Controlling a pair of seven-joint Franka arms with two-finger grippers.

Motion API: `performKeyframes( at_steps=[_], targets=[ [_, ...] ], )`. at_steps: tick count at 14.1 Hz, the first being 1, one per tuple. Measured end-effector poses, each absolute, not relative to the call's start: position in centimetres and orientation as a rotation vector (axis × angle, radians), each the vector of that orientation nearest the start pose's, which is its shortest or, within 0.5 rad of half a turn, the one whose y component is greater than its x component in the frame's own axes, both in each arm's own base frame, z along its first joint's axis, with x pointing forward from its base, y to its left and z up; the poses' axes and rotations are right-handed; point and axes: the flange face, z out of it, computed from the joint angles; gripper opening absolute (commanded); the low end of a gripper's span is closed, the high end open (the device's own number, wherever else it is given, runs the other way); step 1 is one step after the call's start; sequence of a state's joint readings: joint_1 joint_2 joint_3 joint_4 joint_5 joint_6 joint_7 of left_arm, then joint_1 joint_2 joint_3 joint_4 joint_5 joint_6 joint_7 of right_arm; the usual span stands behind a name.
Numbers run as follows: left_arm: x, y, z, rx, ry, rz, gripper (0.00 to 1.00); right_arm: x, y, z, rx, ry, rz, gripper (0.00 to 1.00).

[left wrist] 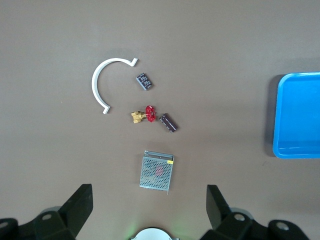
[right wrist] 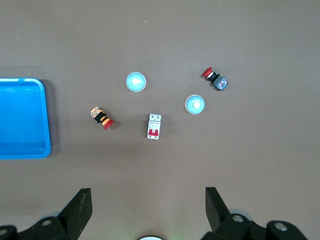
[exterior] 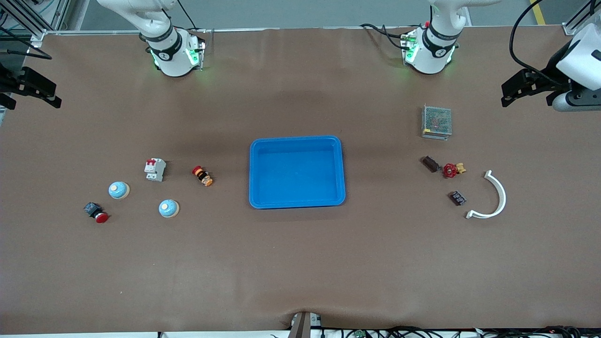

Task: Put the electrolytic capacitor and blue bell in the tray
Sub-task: 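Reach the left gripper to the capacitor while the right gripper reaches the button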

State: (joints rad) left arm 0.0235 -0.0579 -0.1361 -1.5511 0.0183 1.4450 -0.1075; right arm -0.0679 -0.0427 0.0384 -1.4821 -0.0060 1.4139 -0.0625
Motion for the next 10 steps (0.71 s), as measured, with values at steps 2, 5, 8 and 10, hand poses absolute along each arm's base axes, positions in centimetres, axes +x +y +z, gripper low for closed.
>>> performKeyframes(
  at_steps=[2, 5, 8, 10],
  targets=[
    [52.0, -5.8, 65.4, -3.11, 0.001, 0.071, 1.0, 52.4, -1.6, 67.5, -3.147, -0.051, 0.039, 1.0],
    [52.1, -5.6, 65.3, -3.11, -0.003, 0.075, 1.0, 52.4, -1.6, 67.6, -3.148, -0.051, 0.036, 1.0],
    [52.7, -5.6, 63.8, -3.108, -0.007, 0.119, 1.0, 52.4, -1.6, 67.6, -3.148, -0.051, 0.033, 1.0],
    [53.5, -5.4, 61.3, -3.1, -0.056, 0.192, 1.0, 52.4, -1.6, 67.7, -3.148, -0.051, 0.031, 1.0]
  ],
)
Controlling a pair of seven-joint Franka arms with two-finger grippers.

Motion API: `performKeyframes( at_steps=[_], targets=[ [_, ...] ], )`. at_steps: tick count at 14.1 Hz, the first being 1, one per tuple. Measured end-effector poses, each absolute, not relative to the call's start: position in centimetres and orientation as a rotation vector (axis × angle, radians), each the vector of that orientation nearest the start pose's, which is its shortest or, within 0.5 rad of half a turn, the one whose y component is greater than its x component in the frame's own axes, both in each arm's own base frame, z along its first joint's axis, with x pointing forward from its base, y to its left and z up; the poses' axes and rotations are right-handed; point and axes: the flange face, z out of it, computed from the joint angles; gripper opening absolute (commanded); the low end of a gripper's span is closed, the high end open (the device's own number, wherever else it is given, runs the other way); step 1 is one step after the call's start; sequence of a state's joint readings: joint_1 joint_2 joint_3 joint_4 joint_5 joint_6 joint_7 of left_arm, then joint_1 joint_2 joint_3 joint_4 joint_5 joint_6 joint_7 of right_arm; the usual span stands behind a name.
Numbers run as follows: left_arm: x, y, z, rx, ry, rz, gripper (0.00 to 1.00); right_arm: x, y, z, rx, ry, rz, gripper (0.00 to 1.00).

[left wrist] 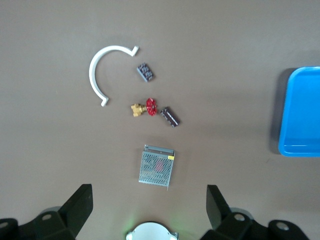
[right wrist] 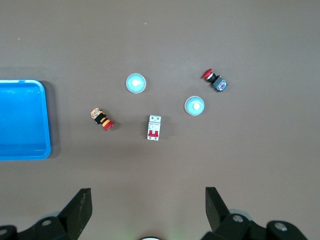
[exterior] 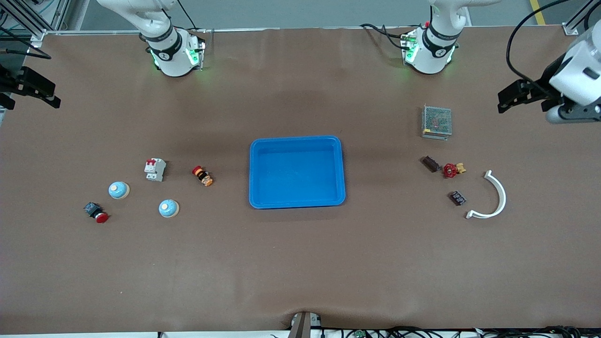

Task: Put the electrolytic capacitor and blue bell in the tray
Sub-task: 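Reach the left gripper to the capacitor while the right gripper reaches the button, then grasp the brown capacitor with the left gripper while the right gripper grasps the button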

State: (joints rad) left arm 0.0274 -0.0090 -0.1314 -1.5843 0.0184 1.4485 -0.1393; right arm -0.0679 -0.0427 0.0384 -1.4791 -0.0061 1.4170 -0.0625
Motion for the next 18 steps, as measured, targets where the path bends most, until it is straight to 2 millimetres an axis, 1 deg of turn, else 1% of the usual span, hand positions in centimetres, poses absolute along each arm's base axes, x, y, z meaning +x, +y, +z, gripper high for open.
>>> performKeyframes(
  at_steps=[2, 4, 6, 8, 11, 13, 15, 16, 18],
  targets=[
    [54.4, -5.4, 57.9, -3.085, -0.177, 0.245, 1.0, 52.4, -1.6, 67.7, -3.148, -0.05, 0.03, 1.0],
    [55.0, -5.5, 54.1, -3.069, -0.285, 0.26, 1.0, 52.4, -1.6, 67.7, -3.148, -0.05, 0.03, 1.0],
    [55.0, -5.5, 50.3, -3.057, -0.357, 0.26, 1.0, 52.5, -1.6, 67.6, -3.148, -0.051, 0.034, 1.0],
    [54.7, -5.6, 46.5, -3.041, -0.461, 0.246, 1.0, 52.9, -1.5, 66.8, -3.146, -0.053, 0.056, 1.0],
    [53.8, -5.6, 41.5, -3.026, -0.566, 0.215, 1.0, 54.6, -1.2, 64.4, -3.14, -0.065, 0.112, 1.0],
    [53.4, -5.6, 38.3, -3.012, -0.637, 0.215, 1.0, 55.8, -1.1, 63.0, -3.137, -0.072, 0.114, 1.0],
    [53.7, -5.8, 35.0, -2.989, -0.733, 0.227, 1.0, 56.9, -0.9, 61.9, -3.136, -0.079, 0.108, 1.0],
    [54.0, -6.0, 33.3, -2.976, -0.781, 0.236, 1.0, 57.4, -0.8, 61.0, -3.134, -0.085, 0.124, 1.0],
    [54.3, -6.6, 30.2, -2.954, -0.855, 0.255, 0.85, 59.1, -0.6, 58.3, -3.127, -0.109, 0.149, 1.0]
  ],
)
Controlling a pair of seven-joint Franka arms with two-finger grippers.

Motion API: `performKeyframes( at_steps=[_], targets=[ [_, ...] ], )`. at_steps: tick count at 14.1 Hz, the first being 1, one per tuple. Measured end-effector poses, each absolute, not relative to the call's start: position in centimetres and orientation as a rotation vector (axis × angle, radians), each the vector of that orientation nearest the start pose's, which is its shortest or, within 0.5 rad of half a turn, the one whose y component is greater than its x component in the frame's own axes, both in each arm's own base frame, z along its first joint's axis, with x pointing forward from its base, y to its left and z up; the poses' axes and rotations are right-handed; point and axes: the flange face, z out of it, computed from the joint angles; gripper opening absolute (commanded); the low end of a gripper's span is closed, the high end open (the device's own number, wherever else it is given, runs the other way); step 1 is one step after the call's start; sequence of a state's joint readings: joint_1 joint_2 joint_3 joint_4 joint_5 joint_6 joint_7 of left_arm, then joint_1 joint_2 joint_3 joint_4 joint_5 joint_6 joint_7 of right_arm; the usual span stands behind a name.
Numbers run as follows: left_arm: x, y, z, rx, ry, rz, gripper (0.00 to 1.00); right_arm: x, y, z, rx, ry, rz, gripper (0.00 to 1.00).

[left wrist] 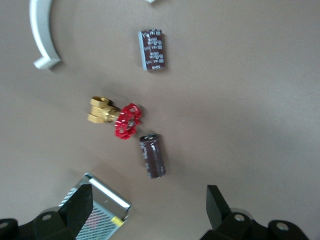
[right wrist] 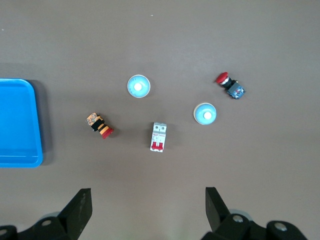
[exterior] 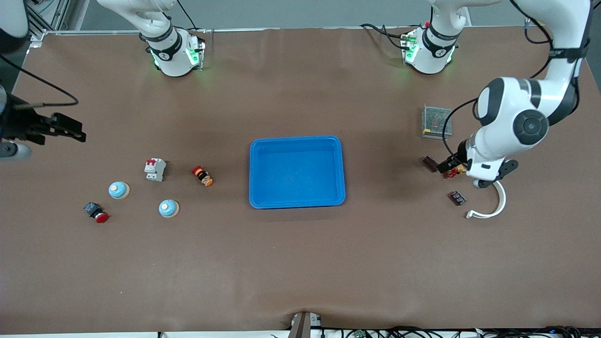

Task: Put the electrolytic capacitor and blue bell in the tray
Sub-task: 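Grasp the brown capacitor with the left gripper while the right gripper grasps the button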

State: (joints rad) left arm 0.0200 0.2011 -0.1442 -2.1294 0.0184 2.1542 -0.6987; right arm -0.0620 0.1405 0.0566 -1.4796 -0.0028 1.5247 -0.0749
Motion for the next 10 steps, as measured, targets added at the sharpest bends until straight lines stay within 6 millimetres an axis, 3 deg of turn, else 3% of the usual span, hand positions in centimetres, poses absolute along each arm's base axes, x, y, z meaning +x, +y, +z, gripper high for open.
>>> performKeyframes(
  at_steps=[5, 8, 10],
  targets=[
    [52.4, -6.9, 24.3, -2.959, -0.984, 0.152, 0.83, 64.6, 1.7, 50.9, -3.115, -0.252, 0.039, 1.0],
    [51.2, -6.8, 21.5, -2.949, -1.061, 0.123, 0.86, 66.7, 2.3, 46.9, -3.106, -0.32, 0.006, 1.0],
    [50.9, -6.8, 20.6, -2.936, -1.083, 0.14, 0.87, 67.7, 2.5, 44.3, -3.098, -0.366, 0.014, 1.0]
  ],
)
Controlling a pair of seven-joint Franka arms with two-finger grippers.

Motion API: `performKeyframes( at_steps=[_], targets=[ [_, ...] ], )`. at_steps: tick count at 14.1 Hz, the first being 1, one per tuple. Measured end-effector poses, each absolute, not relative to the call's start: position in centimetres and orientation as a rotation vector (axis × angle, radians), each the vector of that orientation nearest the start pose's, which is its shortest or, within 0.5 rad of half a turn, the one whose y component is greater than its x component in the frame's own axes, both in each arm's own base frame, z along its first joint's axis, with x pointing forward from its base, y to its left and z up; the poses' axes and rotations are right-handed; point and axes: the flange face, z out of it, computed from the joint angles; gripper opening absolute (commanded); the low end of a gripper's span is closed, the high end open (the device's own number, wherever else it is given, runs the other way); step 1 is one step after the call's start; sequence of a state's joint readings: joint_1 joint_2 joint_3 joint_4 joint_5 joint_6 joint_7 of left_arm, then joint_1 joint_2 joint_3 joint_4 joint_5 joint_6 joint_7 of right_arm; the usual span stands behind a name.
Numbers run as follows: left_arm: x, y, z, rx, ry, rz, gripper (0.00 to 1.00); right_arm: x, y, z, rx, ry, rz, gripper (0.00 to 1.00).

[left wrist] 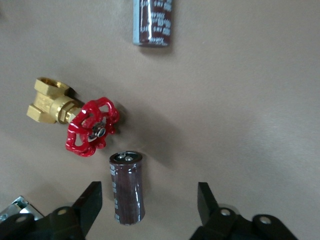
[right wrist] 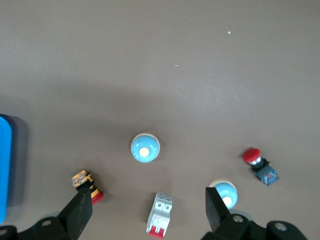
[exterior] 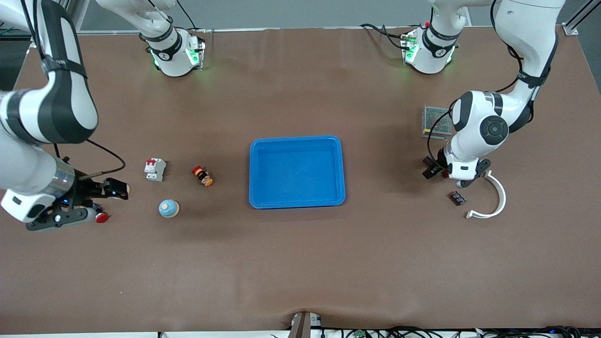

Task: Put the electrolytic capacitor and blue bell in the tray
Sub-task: 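Grasp the brown capacitor with the left gripper while the right gripper grasps the button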

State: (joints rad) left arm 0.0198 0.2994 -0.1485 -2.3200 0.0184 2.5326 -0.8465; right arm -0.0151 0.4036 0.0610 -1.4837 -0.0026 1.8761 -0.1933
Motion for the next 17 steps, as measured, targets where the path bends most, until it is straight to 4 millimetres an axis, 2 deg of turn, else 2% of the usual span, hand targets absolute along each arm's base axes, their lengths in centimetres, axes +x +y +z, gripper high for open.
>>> performKeyframes(
  at_steps=[4, 7, 12, 15, 17],
  targets=[
    [50.3, -6.8, 19.8, -2.891, -1.162, 0.169, 0.78, 68.9, 2.6, 38.6, -3.079, -0.465, 0.03, 1.0],
    [50.1, -6.8, 18.9, -2.876, -1.178, 0.194, 0.71, 68.5, 2.3, 34.9, -3.059, -0.565, 0.048, 1.0],
    [49.8, -6.5, 17.8, -2.859, -1.189, 0.224, 0.51, 66.9, 2.1, 31.4, -3.014, -0.685, 0.151, 1.0],
    [49.8, -6.5, 17.8, -2.859, -1.19, 0.225, 0.22, 65.9, 2.2, 29.6, -2.985, -0.682, 0.191, 1.0],
    [49.9, -6.5, 17.9, -2.86, -1.191, 0.221, 0.16, 65.5, 2.3, 28.6, -2.97, -0.672, 0.202, 1.0]
  ],
)
